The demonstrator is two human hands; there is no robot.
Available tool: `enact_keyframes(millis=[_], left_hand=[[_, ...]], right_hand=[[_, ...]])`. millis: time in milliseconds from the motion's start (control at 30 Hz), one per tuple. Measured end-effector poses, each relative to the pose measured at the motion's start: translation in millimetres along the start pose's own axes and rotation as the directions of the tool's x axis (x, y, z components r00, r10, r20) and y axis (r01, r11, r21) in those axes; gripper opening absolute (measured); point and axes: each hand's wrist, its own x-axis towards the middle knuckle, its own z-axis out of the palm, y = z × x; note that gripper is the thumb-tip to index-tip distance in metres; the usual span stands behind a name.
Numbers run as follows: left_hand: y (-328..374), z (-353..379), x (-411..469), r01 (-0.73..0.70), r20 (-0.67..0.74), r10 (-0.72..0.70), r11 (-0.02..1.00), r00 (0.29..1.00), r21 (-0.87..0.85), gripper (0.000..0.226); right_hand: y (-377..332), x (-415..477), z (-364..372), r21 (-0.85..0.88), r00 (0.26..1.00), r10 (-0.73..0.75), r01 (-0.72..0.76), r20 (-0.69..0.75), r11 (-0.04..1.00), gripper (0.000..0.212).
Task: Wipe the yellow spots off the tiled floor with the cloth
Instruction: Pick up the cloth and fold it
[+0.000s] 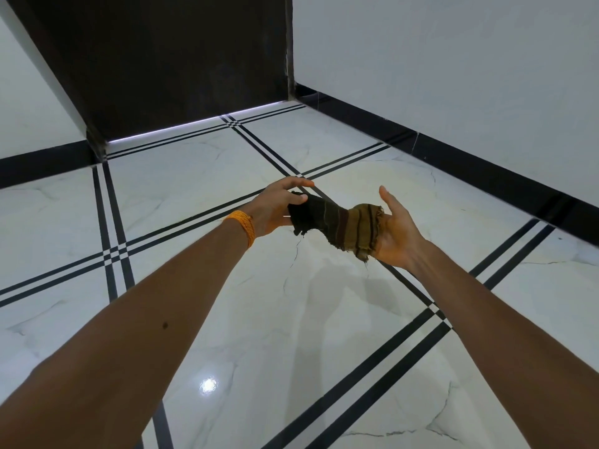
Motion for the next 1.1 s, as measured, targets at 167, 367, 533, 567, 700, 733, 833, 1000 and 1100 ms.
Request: enact_keyframes(millis=[167,367,533,567,700,733,833,1000,1100], left_hand=[[-3,-5,1,-0.022,0.009,0.024,0.992,1.000,-0.124,0.043],[-2,-6,-1,-0.029,0.048,0.030,0.999,0.998,-0.024,0.042],[-10,-3,5,-0.096,-0.168,0.146,0.957,0.975,0.274,0.041],[-11,-2,6,-0.102,-0.206,0.170,0.947,0.964,0.303,0.041],[-10,2,7,-0.148,-0.271,0.277,0.898,0.922,0.414,0.039],[-9,3,7,-0.161,-0.273,0.305,0.880,0.912,0.446,0.037],[-9,7,6,-0.189,-0.259,0.399,0.793,0.880,0.580,0.027],[-8,8,4,-0.215,-0.204,0.462,0.702,0.863,0.679,0.024],[-9,2,4,-0.173,-0.142,0.330,0.759,0.933,0.627,0.021]], right_hand=[[2,4,-5,-0.109,0.995,-0.094,0.096,0.019,0.989,0.016],[-1,3,-9,-0.110,0.978,-0.201,0.194,-0.058,0.975,0.020],[1,1,-7,-0.328,0.918,-0.388,0.343,-0.082,0.880,0.025],[0,1,-7,-0.333,0.906,-0.413,0.364,-0.089,0.870,0.024],[-4,0,-5,-0.318,0.912,-0.405,0.367,-0.059,0.874,0.017],[-6,-1,-3,-0.299,0.914,-0.402,0.369,-0.054,0.880,0.016],[-10,-3,2,-0.258,0.908,-0.417,0.393,-0.044,0.883,0.018],[-13,1,4,-0.301,0.883,-0.465,0.429,-0.061,0.852,0.028],[-16,4,4,-0.429,0.851,-0.517,0.435,-0.090,0.791,0.031]])
